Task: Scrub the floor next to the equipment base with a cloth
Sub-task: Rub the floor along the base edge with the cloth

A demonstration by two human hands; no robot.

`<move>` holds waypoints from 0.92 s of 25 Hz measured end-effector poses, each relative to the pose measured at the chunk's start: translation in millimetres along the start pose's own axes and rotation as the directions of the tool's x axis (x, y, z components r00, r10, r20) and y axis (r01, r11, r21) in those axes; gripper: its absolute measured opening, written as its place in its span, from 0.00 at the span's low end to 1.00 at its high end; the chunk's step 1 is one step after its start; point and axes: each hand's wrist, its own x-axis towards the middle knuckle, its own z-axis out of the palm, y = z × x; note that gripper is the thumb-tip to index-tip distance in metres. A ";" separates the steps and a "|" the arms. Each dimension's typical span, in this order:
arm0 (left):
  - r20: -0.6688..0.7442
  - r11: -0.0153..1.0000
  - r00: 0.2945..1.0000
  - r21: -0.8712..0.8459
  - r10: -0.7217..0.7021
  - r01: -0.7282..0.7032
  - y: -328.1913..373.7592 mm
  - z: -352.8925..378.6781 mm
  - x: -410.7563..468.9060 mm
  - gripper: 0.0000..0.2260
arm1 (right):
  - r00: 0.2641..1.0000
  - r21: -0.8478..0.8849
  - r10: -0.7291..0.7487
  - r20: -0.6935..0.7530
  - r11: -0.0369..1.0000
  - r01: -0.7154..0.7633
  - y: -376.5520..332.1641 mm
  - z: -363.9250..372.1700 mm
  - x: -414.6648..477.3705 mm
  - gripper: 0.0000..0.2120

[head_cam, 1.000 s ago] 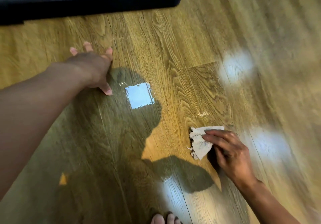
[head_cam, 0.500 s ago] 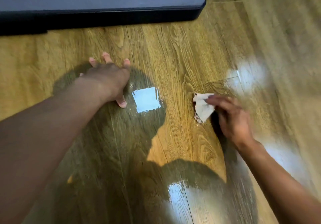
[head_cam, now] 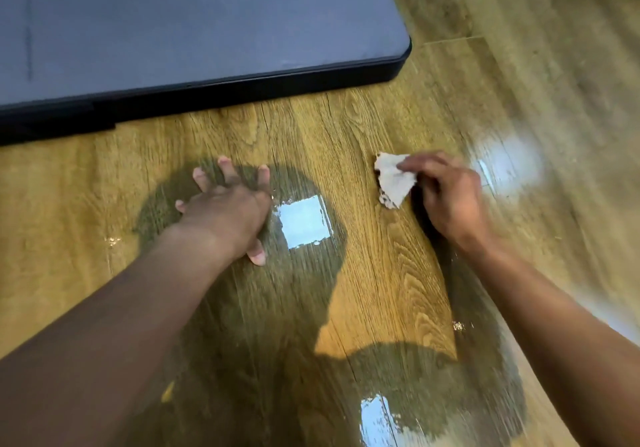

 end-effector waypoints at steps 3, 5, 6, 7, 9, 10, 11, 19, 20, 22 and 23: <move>-0.021 1.000 1.000 0.012 0.018 -0.017 -1.4 0.2 -5.1 0.58 | 0.999 0.068 0.047 0.012 0.997 -0.048 -11.9 6.5 71.2 0.17; -0.013 1.000 1.000 0.015 0.015 -0.015 -0.6 -0.9 -6.8 0.58 | 0.997 0.069 0.076 0.018 0.995 -0.077 -10.0 8.1 71.0 0.17; -0.004 1.000 1.000 0.001 0.014 -0.014 0.0 -1.3 -6.9 0.58 | 0.998 0.047 0.062 0.033 0.997 -0.063 -7.2 7.6 59.3 0.17; 0.006 1.000 1.000 -0.014 0.015 -0.015 1.0 -1.3 -6.4 0.58 | 0.998 0.029 0.048 0.045 0.998 -0.049 -6.3 5.2 44.0 0.17; 0.009 1.000 1.000 -0.020 0.015 -0.015 2.3 -0.9 -4.6 0.58 | 0.998 -0.002 -0.014 0.064 1.000 0.014 -2.4 2.3 38.2 0.16; 0.009 1.000 1.000 -0.016 0.012 -0.012 2.0 -1.1 -5.3 0.58 | 0.997 -0.011 -0.047 0.069 0.999 0.048 -1.3 4.3 51.9 0.15; 0.008 1.000 1.000 -0.015 0.011 -0.011 1.4 -1.8 -7.0 0.58 | 0.996 -0.018 -0.056 0.070 0.998 0.058 -2.4 6.5 72.9 0.15; 0.004 0.998 1.000 -0.057 0.014 -0.014 2.6 -4.0 -11.5 0.57 | 0.983 0.016 -0.005 0.185 1.000 0.002 14.8 -11.7 75.4 0.14; -0.001 0.998 1.000 -0.062 0.008 -0.008 2.3 -4.2 -10.5 0.57 | 0.982 -0.001 -0.029 0.189 1.000 0.030 18.0 -13.9 72.5 0.14; -0.020 0.998 1.000 -0.067 0.010 -0.012 2.5 -3.7 -9.6 0.58 | 0.982 -0.047 -0.036 0.187 0.998 0.046 23.1 -8.8 90.5 0.15; -0.041 0.997 0.999 -0.072 0.012 -0.015 0.9 -3.2 -10.4 0.58 | 0.982 -0.054 -0.009 0.187 0.998 0.020 21.3 -5.5 102.5 0.16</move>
